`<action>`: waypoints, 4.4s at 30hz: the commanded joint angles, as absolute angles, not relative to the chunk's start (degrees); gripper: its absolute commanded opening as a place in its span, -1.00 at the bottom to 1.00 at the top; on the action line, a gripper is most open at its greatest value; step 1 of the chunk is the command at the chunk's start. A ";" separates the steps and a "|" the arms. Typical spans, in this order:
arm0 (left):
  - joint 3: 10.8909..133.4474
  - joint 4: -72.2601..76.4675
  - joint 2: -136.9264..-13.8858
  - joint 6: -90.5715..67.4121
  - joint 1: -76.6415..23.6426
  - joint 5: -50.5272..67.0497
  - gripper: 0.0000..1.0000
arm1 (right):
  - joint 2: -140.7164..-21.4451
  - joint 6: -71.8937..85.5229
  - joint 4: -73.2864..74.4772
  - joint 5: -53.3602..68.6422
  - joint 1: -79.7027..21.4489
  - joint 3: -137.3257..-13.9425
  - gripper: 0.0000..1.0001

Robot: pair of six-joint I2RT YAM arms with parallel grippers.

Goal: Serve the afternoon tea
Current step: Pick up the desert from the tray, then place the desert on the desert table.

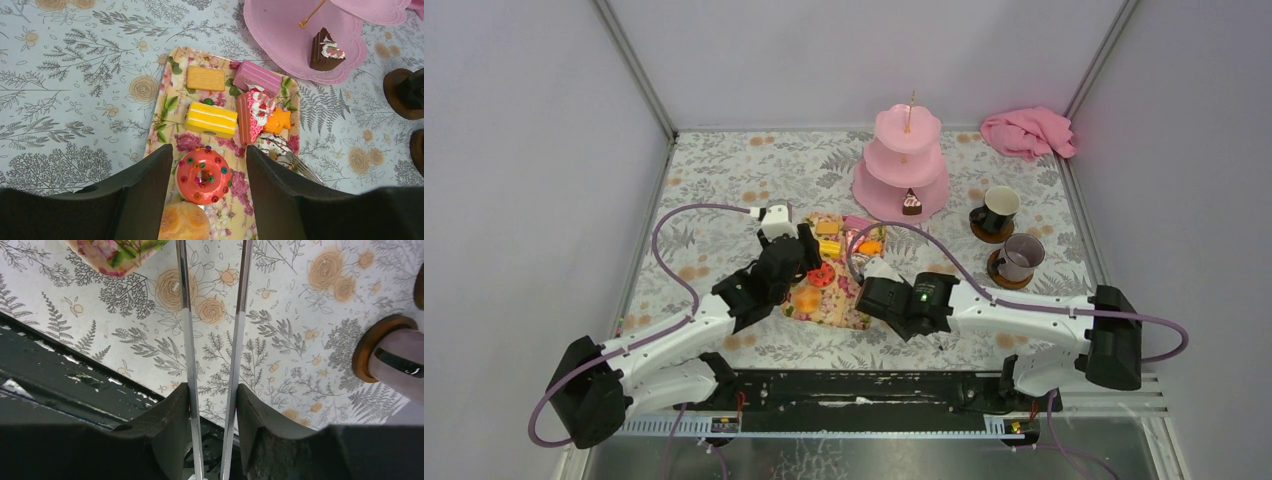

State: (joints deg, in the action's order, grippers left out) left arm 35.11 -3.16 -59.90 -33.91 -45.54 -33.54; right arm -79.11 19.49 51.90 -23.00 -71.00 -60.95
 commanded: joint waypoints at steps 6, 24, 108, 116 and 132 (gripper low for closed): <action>34.66 1.49 -60.38 -33.49 -44.83 -34.51 0.27 | -85.65 18.08 54.71 -35.04 -75.61 -66.24 -0.14; 33.15 2.25 -59.13 -33.31 -43.62 -33.63 0.28 | -96.24 17.44 58.70 -40.40 -79.28 -68.76 -0.49; 31.52 4.72 -56.42 -33.74 -41.94 -30.34 0.28 | -99.95 7.34 42.12 -38.10 -57.18 -90.23 -1.00; 31.14 5.00 -56.08 -33.67 -41.86 -30.15 0.28 | -104.67 5.50 39.57 -39.34 -53.88 -92.97 -1.00; 30.77 5.77 -56.25 -33.57 -41.40 -29.71 0.28 | -111.24 3.96 38.38 -39.97 -49.75 -96.66 -1.00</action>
